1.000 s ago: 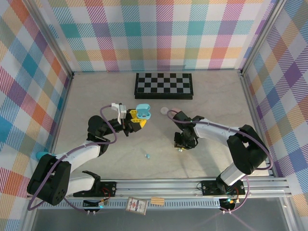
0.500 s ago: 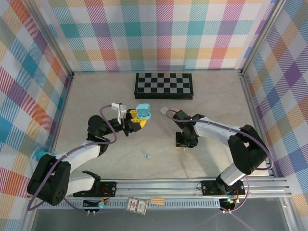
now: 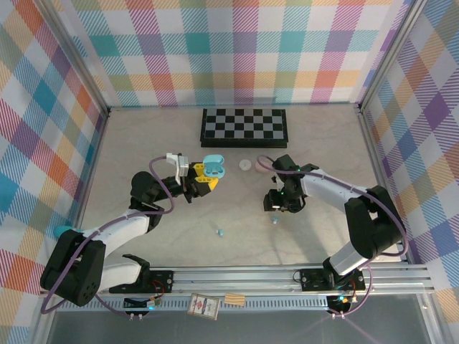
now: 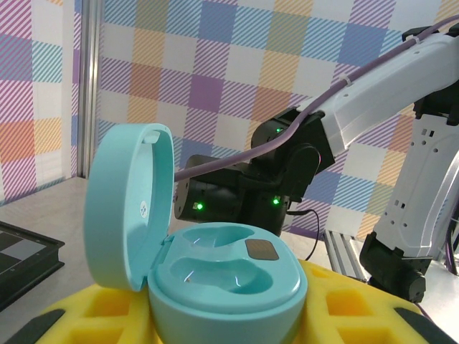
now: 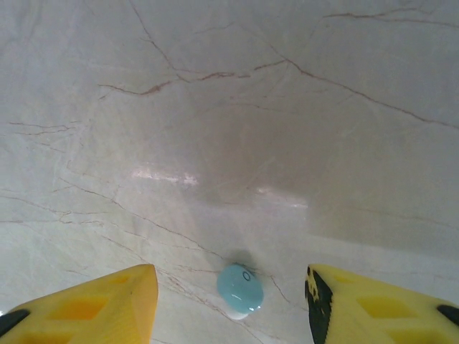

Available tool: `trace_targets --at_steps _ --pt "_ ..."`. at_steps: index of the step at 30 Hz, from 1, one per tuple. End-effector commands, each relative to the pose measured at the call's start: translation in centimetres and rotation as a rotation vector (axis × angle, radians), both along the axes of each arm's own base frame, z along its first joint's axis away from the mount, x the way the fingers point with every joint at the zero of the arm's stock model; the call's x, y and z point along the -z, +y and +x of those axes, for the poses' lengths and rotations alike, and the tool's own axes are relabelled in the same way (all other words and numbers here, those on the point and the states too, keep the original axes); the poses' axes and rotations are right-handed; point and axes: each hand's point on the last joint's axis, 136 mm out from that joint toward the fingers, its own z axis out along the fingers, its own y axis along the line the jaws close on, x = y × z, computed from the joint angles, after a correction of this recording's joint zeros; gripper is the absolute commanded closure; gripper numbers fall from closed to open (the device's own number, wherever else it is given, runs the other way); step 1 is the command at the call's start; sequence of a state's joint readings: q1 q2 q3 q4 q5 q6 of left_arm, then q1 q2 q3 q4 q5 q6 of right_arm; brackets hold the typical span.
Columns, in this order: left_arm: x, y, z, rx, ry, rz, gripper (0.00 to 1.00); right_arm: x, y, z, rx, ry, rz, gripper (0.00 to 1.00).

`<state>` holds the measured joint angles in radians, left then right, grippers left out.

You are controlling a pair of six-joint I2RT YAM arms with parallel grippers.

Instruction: Insert wireless bluetooth earbuds into charging case

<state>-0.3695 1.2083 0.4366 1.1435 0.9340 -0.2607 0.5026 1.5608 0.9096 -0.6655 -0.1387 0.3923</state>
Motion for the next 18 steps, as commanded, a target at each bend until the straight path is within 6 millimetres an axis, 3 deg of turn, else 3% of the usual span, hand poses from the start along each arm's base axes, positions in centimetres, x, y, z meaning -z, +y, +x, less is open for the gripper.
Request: trace_targets --at_steps 1,11,18 --pt "-1.6 0.2 -0.4 0.012 -0.081 -0.008 0.67 -0.4 1.8 -0.3 -0.068 -0.003 0.121 0.44" --pt "-1.6 0.2 -0.4 0.016 -0.08 -0.008 0.67 1.6 1.2 -1.8 -0.063 0.047 0.108 0.45" --pt "-1.8 0.2 -0.6 0.021 -0.079 -0.012 0.67 1.9 1.2 -2.5 -0.059 0.062 0.127 0.46"
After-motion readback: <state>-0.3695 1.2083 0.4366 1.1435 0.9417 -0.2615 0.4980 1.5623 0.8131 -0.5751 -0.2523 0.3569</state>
